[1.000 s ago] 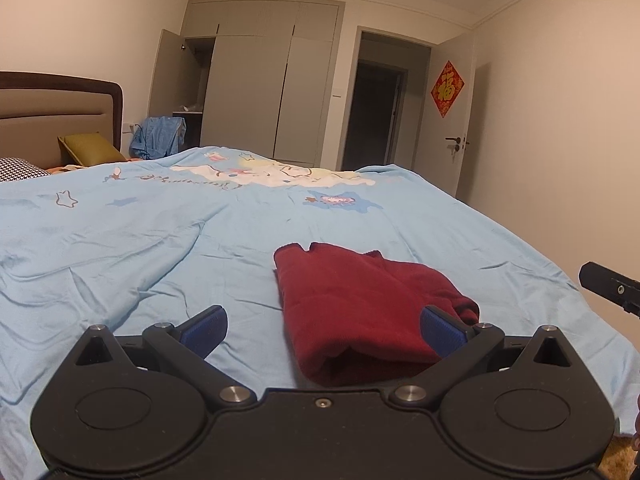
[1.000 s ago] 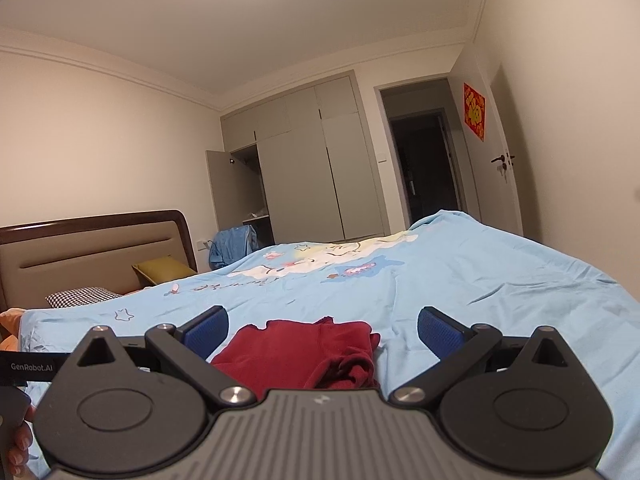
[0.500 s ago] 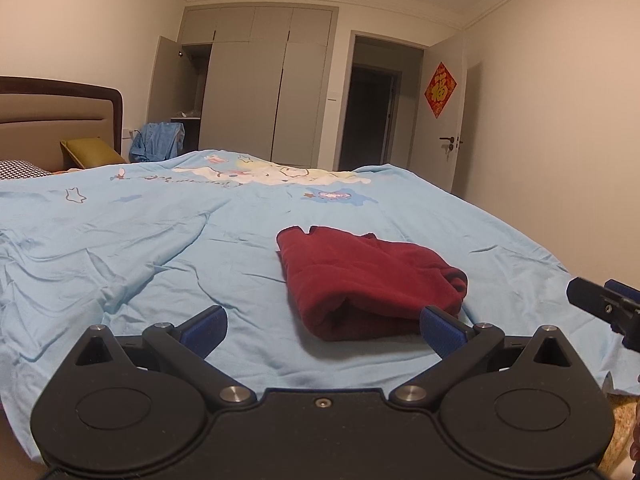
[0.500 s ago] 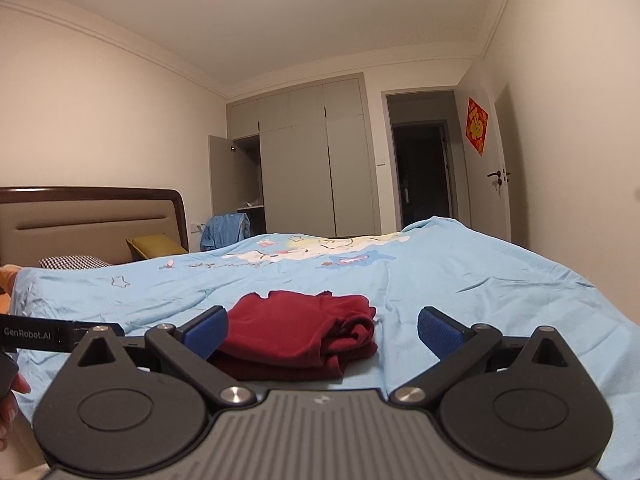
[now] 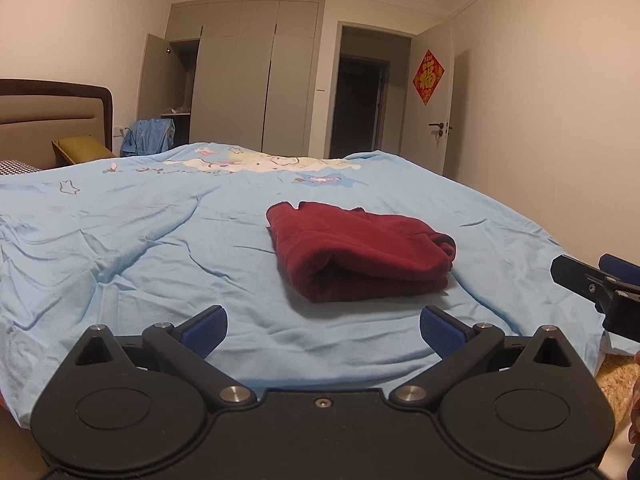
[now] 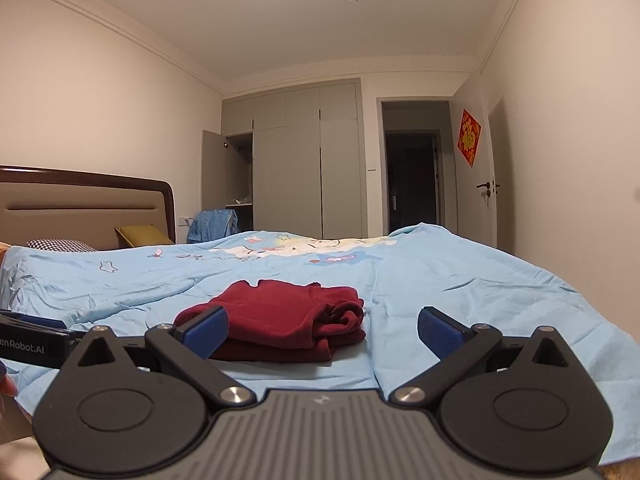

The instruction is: Fold small clothes

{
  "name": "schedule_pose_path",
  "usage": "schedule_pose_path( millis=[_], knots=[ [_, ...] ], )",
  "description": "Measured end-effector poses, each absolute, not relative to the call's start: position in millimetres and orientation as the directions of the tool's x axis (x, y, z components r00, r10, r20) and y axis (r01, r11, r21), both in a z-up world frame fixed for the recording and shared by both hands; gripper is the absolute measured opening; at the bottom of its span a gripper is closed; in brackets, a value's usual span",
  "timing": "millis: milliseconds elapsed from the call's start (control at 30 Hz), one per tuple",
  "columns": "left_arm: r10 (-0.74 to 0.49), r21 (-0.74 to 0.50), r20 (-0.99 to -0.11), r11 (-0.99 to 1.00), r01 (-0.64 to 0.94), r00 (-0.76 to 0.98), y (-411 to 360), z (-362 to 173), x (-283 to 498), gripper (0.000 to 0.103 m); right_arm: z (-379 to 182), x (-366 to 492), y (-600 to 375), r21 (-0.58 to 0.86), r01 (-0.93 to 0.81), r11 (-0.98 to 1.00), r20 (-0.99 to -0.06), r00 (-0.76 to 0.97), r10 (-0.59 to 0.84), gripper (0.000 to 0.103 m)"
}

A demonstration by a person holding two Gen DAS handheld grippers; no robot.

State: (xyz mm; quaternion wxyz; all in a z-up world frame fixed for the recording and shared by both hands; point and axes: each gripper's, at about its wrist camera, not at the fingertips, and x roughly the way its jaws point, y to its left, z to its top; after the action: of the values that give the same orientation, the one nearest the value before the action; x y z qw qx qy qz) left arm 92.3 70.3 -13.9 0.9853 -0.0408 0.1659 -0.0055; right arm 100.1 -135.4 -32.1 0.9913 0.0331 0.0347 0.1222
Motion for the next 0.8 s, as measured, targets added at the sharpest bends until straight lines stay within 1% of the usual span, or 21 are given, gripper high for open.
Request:
schedule_pose_path(
  millis=[800],
  knots=[
    [-0.025,-0.087,-0.341,0.996,-0.005,0.940,72.0,-18.2,94.1,0.102,-33.5,96.1,-140.2,0.079,-0.234,0.969,-0.075,0.968,0.240,0.103]
  ],
)
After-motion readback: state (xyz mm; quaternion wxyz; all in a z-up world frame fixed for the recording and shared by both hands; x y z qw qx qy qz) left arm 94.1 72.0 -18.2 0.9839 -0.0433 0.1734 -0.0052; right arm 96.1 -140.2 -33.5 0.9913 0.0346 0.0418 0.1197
